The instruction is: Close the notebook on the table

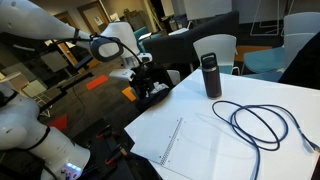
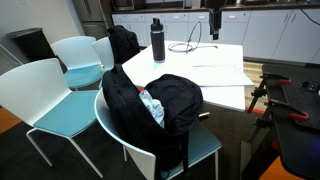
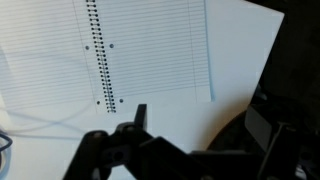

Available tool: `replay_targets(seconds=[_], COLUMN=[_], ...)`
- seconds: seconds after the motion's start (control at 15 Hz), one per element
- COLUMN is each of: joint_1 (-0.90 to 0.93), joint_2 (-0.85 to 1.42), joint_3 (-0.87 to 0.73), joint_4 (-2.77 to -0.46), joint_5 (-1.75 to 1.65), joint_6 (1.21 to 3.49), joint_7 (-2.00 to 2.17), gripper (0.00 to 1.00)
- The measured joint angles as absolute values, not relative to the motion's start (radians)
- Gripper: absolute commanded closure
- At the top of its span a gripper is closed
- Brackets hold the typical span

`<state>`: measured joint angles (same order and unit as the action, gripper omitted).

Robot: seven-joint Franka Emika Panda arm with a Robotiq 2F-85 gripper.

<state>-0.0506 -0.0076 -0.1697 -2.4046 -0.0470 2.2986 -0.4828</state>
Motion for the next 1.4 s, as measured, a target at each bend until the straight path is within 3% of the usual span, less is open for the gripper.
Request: replay_targets(seconds=[0.73, 1.4], joint_1=[-0.030, 0.036], joint_2=[0.095, 0.282], joint_3=[-0.060, -0.093], joint_4=[-2.487, -2.473], joint_5=[-0.117, -0.385], joint_6=[2.548, 2.676], joint_7=[-0.187, 0.188], gripper=[0.00, 0.00])
